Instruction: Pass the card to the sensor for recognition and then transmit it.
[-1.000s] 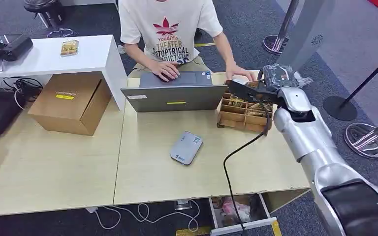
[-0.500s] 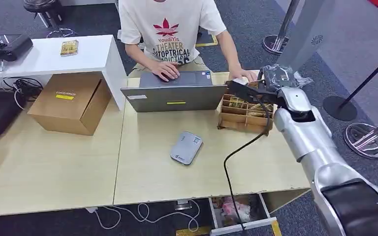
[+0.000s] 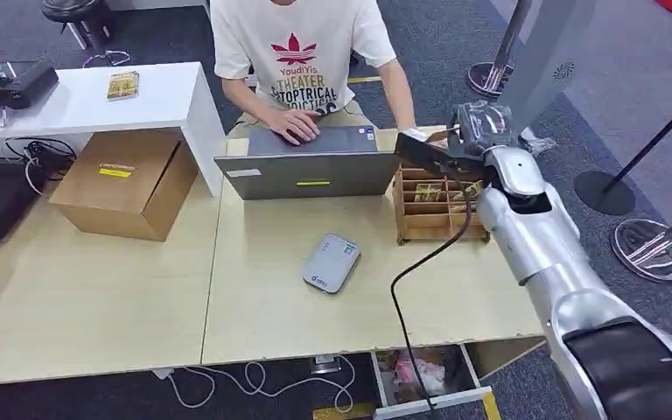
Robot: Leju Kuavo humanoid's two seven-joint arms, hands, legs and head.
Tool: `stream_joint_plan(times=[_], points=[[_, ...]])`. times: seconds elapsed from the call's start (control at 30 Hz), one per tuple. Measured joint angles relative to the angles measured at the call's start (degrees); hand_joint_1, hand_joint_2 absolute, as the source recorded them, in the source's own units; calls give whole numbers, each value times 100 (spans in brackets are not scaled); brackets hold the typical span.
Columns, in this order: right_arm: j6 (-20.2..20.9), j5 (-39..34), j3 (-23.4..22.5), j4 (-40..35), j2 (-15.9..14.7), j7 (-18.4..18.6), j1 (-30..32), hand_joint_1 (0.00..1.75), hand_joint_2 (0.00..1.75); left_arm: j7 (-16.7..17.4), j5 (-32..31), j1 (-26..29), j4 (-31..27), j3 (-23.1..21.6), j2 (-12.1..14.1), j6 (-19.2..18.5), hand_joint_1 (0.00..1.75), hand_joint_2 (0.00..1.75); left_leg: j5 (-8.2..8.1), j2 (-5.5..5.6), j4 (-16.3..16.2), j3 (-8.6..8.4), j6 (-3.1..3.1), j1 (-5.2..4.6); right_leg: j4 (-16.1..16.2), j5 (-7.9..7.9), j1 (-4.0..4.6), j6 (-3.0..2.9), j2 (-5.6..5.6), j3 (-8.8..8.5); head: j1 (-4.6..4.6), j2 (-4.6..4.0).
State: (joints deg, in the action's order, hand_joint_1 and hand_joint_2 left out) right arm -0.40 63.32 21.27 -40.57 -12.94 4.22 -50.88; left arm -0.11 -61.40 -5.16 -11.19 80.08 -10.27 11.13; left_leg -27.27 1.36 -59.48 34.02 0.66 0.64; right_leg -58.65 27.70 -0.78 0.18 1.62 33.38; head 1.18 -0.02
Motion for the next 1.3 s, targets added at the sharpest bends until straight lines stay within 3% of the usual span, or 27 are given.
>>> stream_joint_plan(times=[0.13,0.5,0.53,0.73,0.87,1.0,1.1,1.3], points=[[-124,-33,0,-116,133,33,-17,148,175,-35,9,-4,0,0,-4,0,0,0,0,1,0,0,0,0,0,0,0,0,0,0,0,0],[-225,-72,0,-302,525,35,-49,150,175,-59,59,-11,0,0,-20,35,0,0,0,0,0,-1,0,0,0,0,0,0,0,0,0,0],[-253,-72,0,-317,553,37,-49,157,175,-59,59,-11,0,0,-24,35,0,0,0,0,0,-1,0,0,0,0,0,0,0,0,0,0],[-402,-76,2,-463,723,9,-33,145,175,-31,90,-10,0,0,-28,39,0,0,0,-1,0,0,0,0,0,0,0,0,1,0,0,0],[-573,-59,2,-597,828,-4,19,148,175,2,72,-13,0,0,-39,37,0,0,0,0,0,-2,0,0,1,0,0,0,2,0,0,0],[-647,-52,2,-697,868,-11,79,157,175,4,70,-10,0,0,-57,39,0,0,0,0,0,-1,0,0,0,0,0,0,1,0,0,0],[-728,-55,-24,-756,865,2,134,150,175,-22,-11,-8,0,0,-55,-20,0,0,0,-2,-1,-4,0,0,2,0,-1,0,3,2,0,0],[-1058,-146,-300,-1108,520,-7,676,155,175,-120,-328,-4,0,-188,-22,-243,0,0,0,14,-2,-1,0,0,4,1,-1,0,-10,-4,0,0]])
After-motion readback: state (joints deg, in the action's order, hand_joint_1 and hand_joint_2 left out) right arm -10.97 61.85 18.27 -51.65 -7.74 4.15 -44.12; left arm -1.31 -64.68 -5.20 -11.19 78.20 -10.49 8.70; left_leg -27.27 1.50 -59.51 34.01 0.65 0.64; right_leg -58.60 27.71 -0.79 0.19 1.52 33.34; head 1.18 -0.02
